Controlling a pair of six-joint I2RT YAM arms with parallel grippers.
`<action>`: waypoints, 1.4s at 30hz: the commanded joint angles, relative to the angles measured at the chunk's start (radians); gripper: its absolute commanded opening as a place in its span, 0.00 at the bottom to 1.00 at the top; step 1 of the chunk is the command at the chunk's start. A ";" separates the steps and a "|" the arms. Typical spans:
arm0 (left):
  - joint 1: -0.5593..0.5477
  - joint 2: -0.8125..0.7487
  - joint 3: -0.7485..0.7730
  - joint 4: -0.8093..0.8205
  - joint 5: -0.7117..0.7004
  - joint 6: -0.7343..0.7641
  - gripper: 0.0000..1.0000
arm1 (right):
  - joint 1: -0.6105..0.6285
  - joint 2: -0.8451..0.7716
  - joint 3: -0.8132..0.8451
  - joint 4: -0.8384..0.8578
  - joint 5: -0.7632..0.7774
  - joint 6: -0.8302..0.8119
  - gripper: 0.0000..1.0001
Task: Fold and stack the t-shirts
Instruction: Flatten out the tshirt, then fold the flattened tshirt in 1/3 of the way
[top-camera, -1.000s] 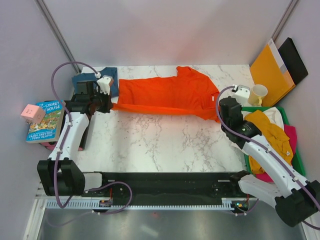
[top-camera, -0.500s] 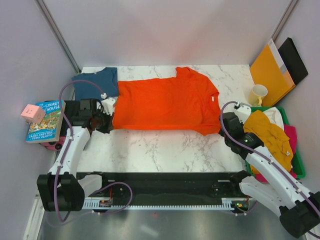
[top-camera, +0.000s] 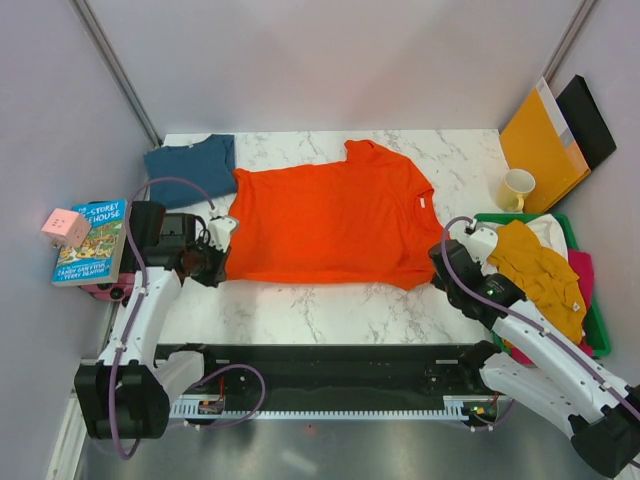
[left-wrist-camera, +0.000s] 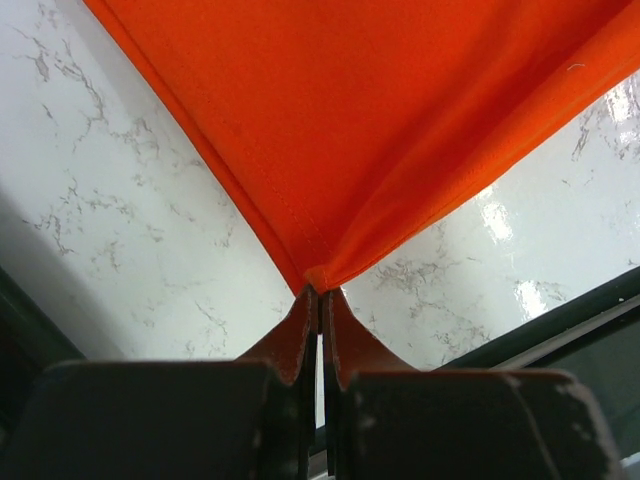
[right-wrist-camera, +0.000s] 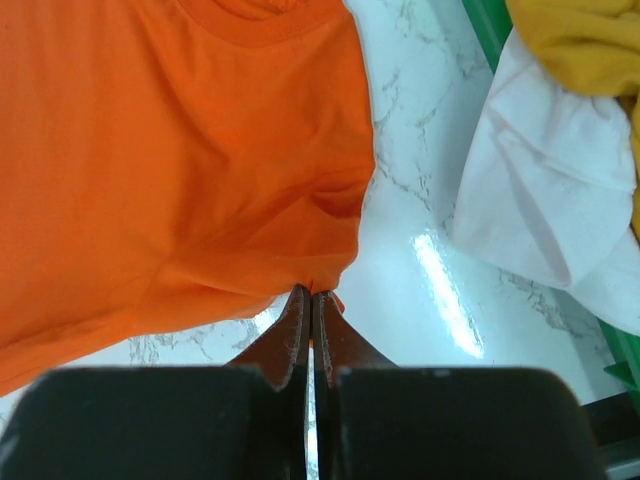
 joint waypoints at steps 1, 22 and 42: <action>0.006 0.045 0.008 -0.011 0.024 0.065 0.02 | 0.031 -0.033 -0.044 -0.039 0.021 0.123 0.00; 0.008 0.372 0.040 0.248 -0.006 -0.035 0.02 | 0.017 0.470 0.199 0.235 0.164 -0.073 0.00; 0.009 0.507 0.203 0.390 -0.089 -0.186 0.02 | -0.196 0.646 0.370 0.427 0.104 -0.274 0.00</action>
